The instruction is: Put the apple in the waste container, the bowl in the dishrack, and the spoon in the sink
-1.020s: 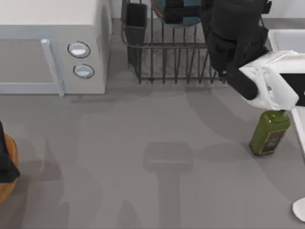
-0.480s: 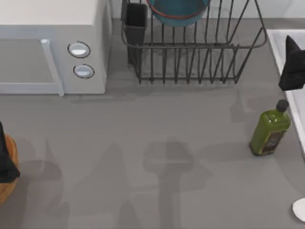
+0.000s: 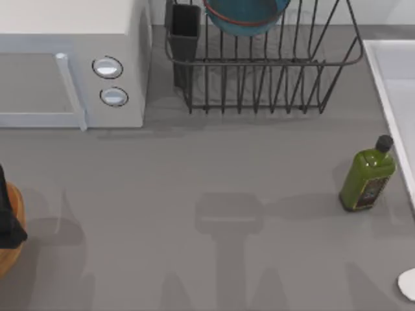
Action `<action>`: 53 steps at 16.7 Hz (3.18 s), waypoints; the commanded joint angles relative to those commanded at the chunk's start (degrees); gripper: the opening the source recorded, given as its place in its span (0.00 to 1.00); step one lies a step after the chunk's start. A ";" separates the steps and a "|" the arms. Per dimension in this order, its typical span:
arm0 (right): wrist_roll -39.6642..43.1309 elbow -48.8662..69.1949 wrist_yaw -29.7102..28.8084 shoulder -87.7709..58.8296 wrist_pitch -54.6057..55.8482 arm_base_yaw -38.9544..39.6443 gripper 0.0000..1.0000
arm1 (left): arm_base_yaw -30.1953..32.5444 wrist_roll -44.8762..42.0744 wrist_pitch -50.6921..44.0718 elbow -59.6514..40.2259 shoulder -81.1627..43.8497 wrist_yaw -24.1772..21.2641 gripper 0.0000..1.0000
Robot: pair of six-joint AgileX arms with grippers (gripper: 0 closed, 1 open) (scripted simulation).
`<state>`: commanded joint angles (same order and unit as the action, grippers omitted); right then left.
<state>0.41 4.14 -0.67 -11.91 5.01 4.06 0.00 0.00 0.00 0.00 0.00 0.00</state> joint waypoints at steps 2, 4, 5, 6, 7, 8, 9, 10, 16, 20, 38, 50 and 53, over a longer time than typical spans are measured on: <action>-0.12 -2.43 0.48 6.40 -2.60 -2.06 1.00 | 0.00 0.00 0.00 0.00 0.00 0.00 1.00; -0.30 -3.77 0.63 10.38 -4.28 -3.44 1.00 | 0.00 0.00 0.00 0.00 0.00 0.00 1.00; -0.38 -4.05 0.66 11.45 -4.78 -3.85 1.00 | 0.00 0.00 0.00 0.00 0.00 0.00 1.00; -0.41 -4.14 0.67 11.91 -5.01 -4.06 1.00 | 0.00 0.00 0.00 0.00 0.00 0.00 1.00; -0.41 -4.14 0.67 11.91 -5.01 -4.06 1.00 | 0.00 0.00 0.00 0.00 0.00 0.00 1.00; -0.41 -4.14 0.67 11.91 -5.01 -4.06 1.00 | 0.00 0.00 0.00 0.00 0.00 0.00 1.00; -0.41 -4.14 0.67 11.91 -5.01 -4.06 1.00 | 0.00 0.00 0.00 0.00 0.00 0.00 1.00; -0.40 -3.95 0.64 11.71 -4.91 -3.85 1.00 | 0.00 0.00 0.00 0.00 0.00 0.00 1.00; 7.87 0.42 1.05 3.41 -12.49 -4.83 1.00 | 0.00 0.00 0.00 0.00 0.00 0.00 1.00; 24.98 9.36 1.93 -9.72 -21.36 -5.80 1.00 | 0.00 0.00 0.00 0.00 0.00 0.00 1.00; 104.21 44.30 1.26 -60.47 -57.50 -12.74 1.00 | 0.00 0.00 0.00 0.00 0.00 0.00 1.00; 113.00 47.12 0.44 -69.96 -64.32 -13.97 1.00 | 0.00 0.00 0.00 0.00 0.00 0.00 1.00; 112.87 44.06 0.39 -72.66 -58.69 -14.02 1.00 | 0.00 0.00 0.00 0.00 0.00 0.00 1.00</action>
<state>113.28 48.19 -0.28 -84.57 -53.68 -9.97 0.00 0.00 0.00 0.00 0.00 0.00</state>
